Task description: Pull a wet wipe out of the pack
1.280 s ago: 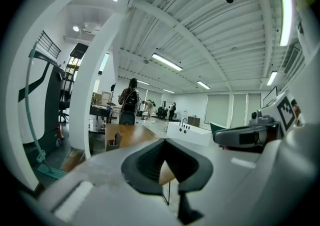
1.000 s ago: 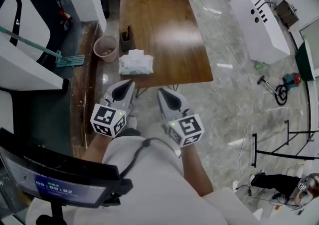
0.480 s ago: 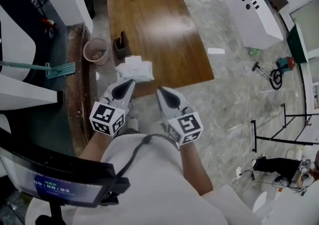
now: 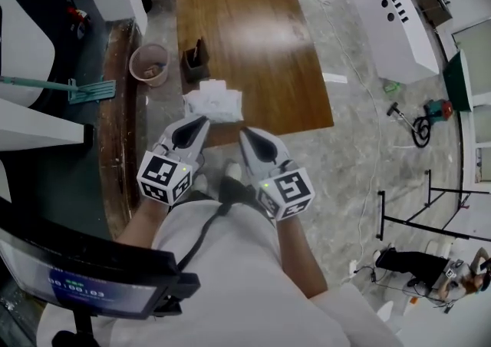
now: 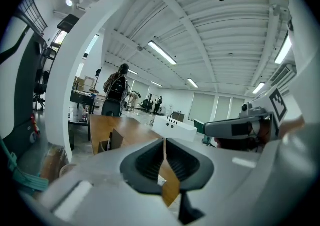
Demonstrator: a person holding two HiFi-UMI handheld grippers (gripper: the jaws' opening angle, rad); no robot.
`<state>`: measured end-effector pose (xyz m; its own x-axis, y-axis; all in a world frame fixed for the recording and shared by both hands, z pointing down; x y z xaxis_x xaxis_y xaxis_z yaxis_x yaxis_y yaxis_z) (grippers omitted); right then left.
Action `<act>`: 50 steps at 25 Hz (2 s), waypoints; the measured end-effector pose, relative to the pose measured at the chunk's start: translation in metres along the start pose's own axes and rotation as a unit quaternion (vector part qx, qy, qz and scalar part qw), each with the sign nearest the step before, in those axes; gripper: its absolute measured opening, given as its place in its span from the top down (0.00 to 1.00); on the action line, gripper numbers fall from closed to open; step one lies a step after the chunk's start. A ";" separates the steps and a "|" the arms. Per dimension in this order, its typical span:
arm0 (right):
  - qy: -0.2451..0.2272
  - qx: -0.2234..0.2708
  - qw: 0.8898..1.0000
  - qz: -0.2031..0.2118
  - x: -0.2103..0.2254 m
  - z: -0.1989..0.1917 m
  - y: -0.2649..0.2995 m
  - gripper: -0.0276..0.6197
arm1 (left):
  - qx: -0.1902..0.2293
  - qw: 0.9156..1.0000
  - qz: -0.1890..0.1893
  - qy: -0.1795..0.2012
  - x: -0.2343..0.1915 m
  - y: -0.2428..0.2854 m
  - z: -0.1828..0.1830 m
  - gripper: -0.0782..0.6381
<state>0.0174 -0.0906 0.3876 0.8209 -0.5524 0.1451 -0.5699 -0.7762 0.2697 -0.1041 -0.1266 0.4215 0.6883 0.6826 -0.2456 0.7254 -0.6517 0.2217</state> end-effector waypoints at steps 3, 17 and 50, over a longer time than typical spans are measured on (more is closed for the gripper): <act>-0.004 -0.001 1.000 0.018 0.002 -0.002 0.009 0.94 | 0.002 1.000 0.022 -0.004 -0.006 -0.005 -0.003 0.88; -0.046 -0.003 0.986 0.163 0.021 0.019 0.062 0.94 | 0.037 0.987 0.156 -0.015 -0.023 -0.021 0.015 0.88; -0.181 -0.231 0.917 0.272 0.079 -0.116 0.174 0.88 | -0.041 0.967 0.234 -0.090 -0.024 0.050 -0.041 0.88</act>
<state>-0.0127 -0.2338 0.5565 0.3070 -0.9487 0.0751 -0.7462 -0.1911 0.6377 -0.0839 -0.1618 0.4773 0.9340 0.2466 -0.2586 0.3386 -0.8418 0.4205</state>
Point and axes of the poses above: the fingertips, and each gripper's own axes: y forward along the fingers, x to its right, z out of its top, the point moved 4 cm from there along -y, backward along the fingers, and after that the axes turned 1 degree about -y, right-handed, at the moved point
